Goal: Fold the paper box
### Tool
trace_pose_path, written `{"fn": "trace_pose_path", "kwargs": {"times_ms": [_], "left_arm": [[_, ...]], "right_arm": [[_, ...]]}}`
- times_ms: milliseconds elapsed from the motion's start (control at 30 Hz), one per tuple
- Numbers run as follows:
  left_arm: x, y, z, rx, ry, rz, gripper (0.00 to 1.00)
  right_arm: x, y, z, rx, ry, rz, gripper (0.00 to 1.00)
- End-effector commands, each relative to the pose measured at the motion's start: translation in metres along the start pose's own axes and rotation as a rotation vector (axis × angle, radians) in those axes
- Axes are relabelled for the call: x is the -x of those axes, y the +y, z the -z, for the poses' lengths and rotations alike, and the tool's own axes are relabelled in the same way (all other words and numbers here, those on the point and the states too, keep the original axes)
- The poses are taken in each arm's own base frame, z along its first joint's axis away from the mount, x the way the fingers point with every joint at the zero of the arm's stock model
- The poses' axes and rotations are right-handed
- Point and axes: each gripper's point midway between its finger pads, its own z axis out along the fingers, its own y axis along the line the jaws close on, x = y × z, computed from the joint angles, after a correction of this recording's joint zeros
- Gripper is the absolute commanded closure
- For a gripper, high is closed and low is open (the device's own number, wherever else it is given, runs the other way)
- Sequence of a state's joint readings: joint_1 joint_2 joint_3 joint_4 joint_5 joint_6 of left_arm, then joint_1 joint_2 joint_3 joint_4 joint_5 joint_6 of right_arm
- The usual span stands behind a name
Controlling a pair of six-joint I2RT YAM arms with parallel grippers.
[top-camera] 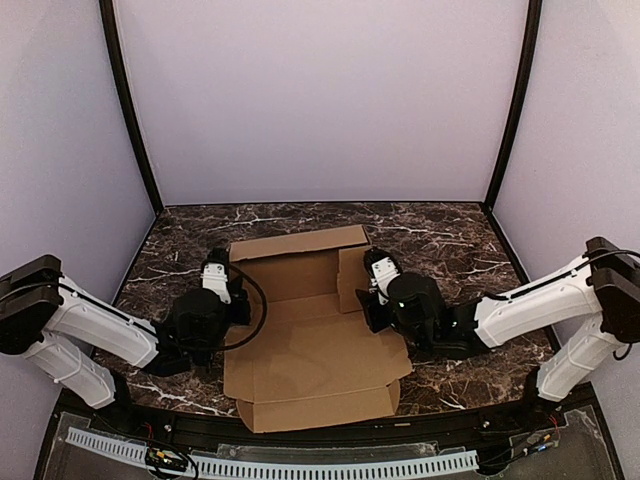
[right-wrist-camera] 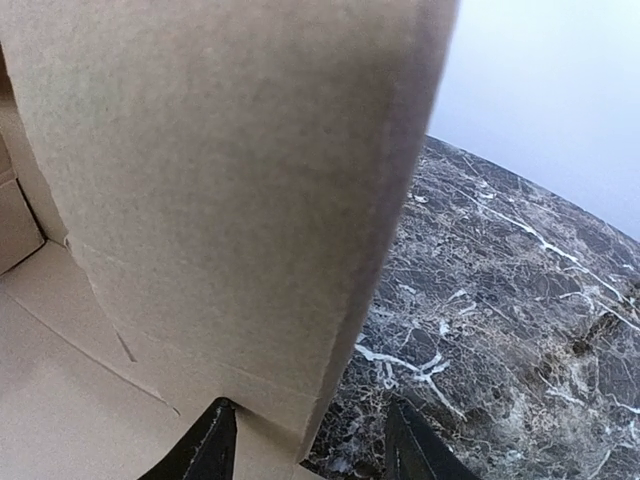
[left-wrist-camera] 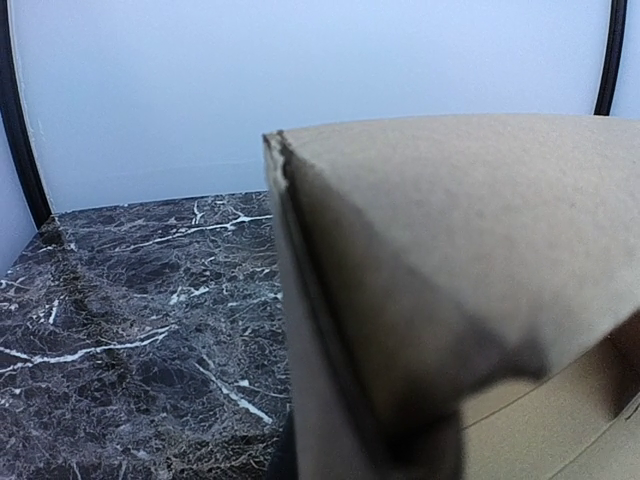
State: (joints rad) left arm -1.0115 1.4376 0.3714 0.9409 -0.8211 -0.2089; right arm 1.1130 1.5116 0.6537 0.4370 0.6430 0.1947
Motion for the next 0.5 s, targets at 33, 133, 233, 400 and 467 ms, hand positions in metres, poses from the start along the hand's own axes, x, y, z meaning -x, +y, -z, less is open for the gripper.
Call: {"fn": "trace_pose_path", "kwargs": {"times_ms": [33,133,233,400,467], "left_arm": [[-0.009,-0.020,0.013,-0.094,0.033,-0.091,0.99],[-0.008,-0.024,0.016,-0.110,0.035,-0.093,0.99],[-0.009,-0.026,0.018,-0.119,0.038,-0.098,0.99],[-0.008,-0.024,0.021,-0.119,0.046,-0.107,0.99],[-0.008,-0.022,0.022,-0.117,0.047,-0.107,0.99]], "right_arm": [[0.030,-0.015,-0.004,-0.088,-0.125,-0.074,0.45],[0.031,-0.016,-0.006,-0.075,-0.149,-0.075,0.39],[0.036,-0.016,-0.005,-0.057,-0.190,-0.065,0.34],[0.040,-0.020,-0.006,-0.037,-0.220,-0.044,0.24],[0.042,-0.023,-0.006,-0.031,-0.233,-0.043,0.22]]}}
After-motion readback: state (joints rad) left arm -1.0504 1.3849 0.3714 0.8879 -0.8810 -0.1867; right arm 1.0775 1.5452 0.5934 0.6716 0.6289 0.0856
